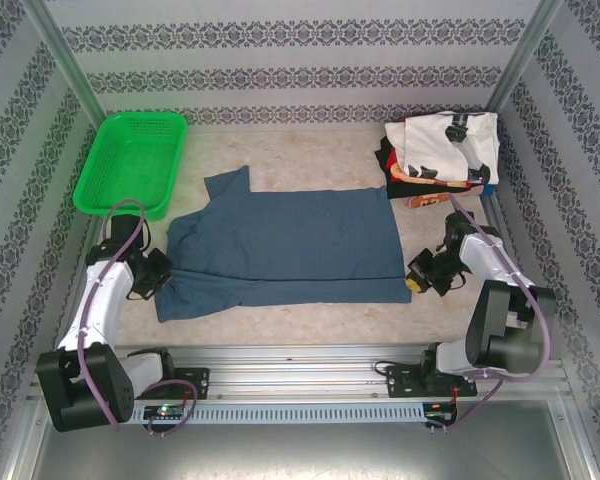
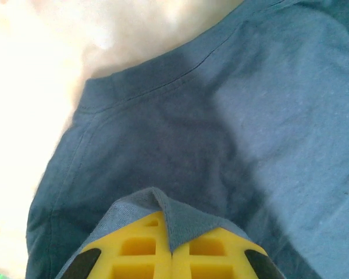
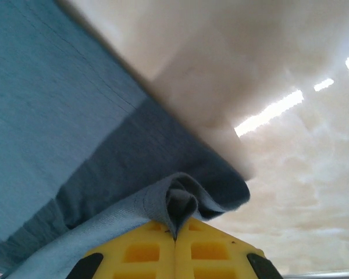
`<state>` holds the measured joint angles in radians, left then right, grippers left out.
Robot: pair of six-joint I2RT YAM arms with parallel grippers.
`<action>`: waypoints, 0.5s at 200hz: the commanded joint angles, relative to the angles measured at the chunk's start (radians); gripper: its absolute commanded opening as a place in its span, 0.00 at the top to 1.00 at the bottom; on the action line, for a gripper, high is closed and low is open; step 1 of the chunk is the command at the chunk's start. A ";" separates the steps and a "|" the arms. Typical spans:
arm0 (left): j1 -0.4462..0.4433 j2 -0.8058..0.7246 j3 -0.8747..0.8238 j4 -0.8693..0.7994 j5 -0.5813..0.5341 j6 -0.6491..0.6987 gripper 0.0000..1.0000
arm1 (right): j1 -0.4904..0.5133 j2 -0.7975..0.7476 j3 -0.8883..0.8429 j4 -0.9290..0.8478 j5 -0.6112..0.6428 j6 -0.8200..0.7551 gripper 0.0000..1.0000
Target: Fold and stack the t-shirts
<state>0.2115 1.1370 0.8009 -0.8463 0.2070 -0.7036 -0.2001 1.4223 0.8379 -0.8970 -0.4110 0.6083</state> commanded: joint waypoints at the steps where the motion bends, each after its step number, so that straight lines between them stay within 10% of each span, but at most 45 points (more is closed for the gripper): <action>1: 0.009 0.052 0.050 0.061 0.004 0.071 1.00 | 0.009 0.035 0.050 0.016 0.026 -0.039 1.00; 100: 0.010 0.201 0.146 0.095 0.017 0.150 1.00 | 0.061 0.196 0.150 0.033 0.017 -0.078 1.00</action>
<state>0.2115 1.3289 0.9195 -0.7677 0.2321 -0.5987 -0.1574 1.5936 0.9588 -0.8619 -0.4110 0.5522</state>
